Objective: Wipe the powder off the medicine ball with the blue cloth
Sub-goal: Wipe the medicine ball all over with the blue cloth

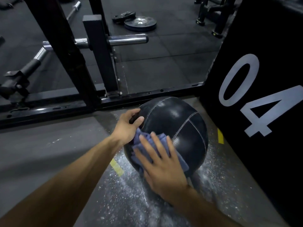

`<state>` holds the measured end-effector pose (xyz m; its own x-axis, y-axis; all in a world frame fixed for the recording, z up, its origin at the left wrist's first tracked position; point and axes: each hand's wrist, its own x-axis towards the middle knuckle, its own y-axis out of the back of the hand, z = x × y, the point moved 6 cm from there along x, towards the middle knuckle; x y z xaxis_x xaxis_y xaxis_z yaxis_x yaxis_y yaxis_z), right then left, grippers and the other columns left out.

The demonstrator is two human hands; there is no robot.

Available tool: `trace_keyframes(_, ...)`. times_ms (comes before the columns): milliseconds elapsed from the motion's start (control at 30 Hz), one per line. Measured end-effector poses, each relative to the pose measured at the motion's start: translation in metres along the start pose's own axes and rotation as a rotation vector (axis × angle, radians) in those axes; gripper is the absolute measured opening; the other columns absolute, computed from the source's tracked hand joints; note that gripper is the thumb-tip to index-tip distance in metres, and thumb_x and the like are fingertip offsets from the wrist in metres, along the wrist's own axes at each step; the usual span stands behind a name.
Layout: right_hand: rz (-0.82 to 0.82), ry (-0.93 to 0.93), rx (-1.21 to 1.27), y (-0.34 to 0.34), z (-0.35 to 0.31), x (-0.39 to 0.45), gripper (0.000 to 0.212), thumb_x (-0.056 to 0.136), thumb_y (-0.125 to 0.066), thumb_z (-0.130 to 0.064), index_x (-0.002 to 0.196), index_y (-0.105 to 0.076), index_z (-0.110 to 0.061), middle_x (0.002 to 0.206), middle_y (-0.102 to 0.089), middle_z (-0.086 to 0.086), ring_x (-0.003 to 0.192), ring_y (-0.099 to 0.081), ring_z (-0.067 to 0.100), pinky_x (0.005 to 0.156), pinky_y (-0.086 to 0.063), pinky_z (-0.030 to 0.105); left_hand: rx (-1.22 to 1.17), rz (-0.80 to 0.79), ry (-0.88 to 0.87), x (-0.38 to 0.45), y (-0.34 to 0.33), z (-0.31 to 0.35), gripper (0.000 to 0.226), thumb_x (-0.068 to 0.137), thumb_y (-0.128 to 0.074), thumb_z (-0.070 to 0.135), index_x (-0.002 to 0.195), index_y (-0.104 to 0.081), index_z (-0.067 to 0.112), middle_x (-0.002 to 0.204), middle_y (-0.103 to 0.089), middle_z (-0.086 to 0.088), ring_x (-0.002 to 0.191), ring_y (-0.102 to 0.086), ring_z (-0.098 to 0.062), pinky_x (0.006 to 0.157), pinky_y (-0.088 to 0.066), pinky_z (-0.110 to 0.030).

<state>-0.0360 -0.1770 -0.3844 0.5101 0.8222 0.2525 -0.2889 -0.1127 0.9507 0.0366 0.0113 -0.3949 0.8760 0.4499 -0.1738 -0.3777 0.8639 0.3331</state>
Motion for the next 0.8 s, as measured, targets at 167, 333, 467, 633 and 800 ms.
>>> trace_keyframes(167, 0.040, -0.079, 0.018, 0.011, 0.039, -0.005, 0.068, 0.099, -0.057, -0.047, 0.162, -0.038, -0.031, 0.175, -0.021, 0.011, 0.162, -0.017, 0.038, 0.128, -0.011, 0.066, 0.073, 0.008, -0.042, -0.001, 0.000, 0.007, 0.039, 0.101, -0.069, 0.029, 0.139, -0.063, 0.028, 0.130, -0.066, 0.004, 0.111, -0.062, -0.004, 0.092, -0.046, -0.013)
trace_keyframes(333, 0.110, -0.707, 0.337, 0.024, 0.139, 0.003, 0.054, 0.109, -0.036, -0.039, 0.163, -0.039, -0.031, 0.175, -0.024, 0.008, 0.162, -0.020, 0.034, 0.129, -0.017, 0.059, 0.132, 0.002, -0.047, -0.001, -0.002, 0.019, 0.044, 0.102, -0.067, 0.034, 0.144, -0.058, 0.029, 0.134, -0.061, 0.007, 0.115, -0.054, -0.003, 0.088, -0.036, -0.007)
trace_keyframes(467, 0.118, -0.985, 0.720, 0.013, 0.172, 0.007, 0.053, 0.099, -0.030, -0.048, 0.148, -0.050, -0.038, 0.159, -0.042, -0.002, 0.145, -0.043, 0.027, 0.113, -0.041, 0.054, 0.277, 0.034, -0.067, -0.014, -0.001, 0.010, 0.048, 0.094, -0.065, 0.059, 0.138, -0.058, 0.040, 0.138, -0.054, 0.007, 0.126, -0.056, -0.014, 0.112, -0.043, -0.038)
trace_keyframes(633, 0.121, -0.819, 0.837, 0.013, 0.188, 0.022, 0.037, 0.101, -0.039, -0.033, 0.131, -0.060, -0.035, 0.143, -0.051, -0.010, 0.133, -0.048, 0.018, 0.113, -0.042, 0.048, 0.436, 0.075, -0.163, -0.031, 0.010, 0.034, 0.047, 0.091, -0.060, 0.068, 0.130, -0.060, 0.042, 0.136, -0.054, 0.016, 0.129, -0.056, -0.013, 0.118, -0.038, -0.040)
trace_keyframes(800, 0.109, -0.783, 0.836, 0.007, 0.195, 0.034, 0.047, 0.104, -0.042, -0.033, 0.149, -0.055, -0.034, 0.162, -0.041, -0.004, 0.149, -0.039, 0.018, 0.122, -0.034, 0.047, 0.538, -0.027, -0.437, -0.032, -0.041, 0.053, 0.062, 0.104, -0.034, 0.063, 0.161, -0.032, 0.038, 0.173, -0.020, 0.008, 0.160, -0.015, -0.017, 0.130, -0.014, -0.044)
